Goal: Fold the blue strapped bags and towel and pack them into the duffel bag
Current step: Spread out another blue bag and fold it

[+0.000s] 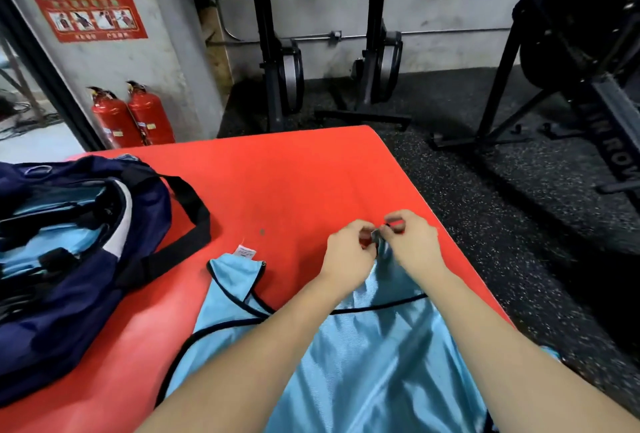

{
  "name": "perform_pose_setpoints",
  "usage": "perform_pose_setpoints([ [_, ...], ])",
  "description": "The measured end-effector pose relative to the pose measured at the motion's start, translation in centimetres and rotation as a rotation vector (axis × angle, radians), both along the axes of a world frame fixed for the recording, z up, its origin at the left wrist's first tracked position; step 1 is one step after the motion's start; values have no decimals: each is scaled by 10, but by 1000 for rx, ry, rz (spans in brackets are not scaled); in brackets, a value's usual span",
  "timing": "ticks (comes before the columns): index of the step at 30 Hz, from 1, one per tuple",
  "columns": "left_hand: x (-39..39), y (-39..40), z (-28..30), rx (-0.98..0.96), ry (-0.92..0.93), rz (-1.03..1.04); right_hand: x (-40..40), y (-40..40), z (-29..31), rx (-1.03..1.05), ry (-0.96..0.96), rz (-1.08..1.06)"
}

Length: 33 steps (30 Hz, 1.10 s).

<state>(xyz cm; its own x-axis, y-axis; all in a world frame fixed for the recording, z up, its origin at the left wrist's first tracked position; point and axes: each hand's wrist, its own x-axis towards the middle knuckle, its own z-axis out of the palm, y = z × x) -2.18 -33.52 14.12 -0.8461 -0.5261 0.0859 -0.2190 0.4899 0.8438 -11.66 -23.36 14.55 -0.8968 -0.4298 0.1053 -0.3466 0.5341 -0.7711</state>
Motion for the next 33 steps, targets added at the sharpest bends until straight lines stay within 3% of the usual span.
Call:
perform_pose_setpoints([
  [5,-3,-3,-3,76,25,23,-3,0,7,-439,-212,-129],
  [8,-4,-5,-3,169,39,116,-3,2,8,-592,-327,-194],
  [12,-6,-6,0,547,67,196,-4,5,7,-659,-449,-198],
  [16,-18,-7,8,983,52,130,-3,3,9,-688,-455,-176],
  [19,-27,-11,11,1115,139,183,-2,5,10,-698,-411,-198],
  [26,-29,-11,-1,811,251,429,-7,13,1,-510,-211,-157],
  [29,-26,-13,-2,472,125,400,-9,14,-8,-291,-143,-98],
  [33,-13,-26,5,-76,-97,143,-9,11,-15,149,-50,-33],
])
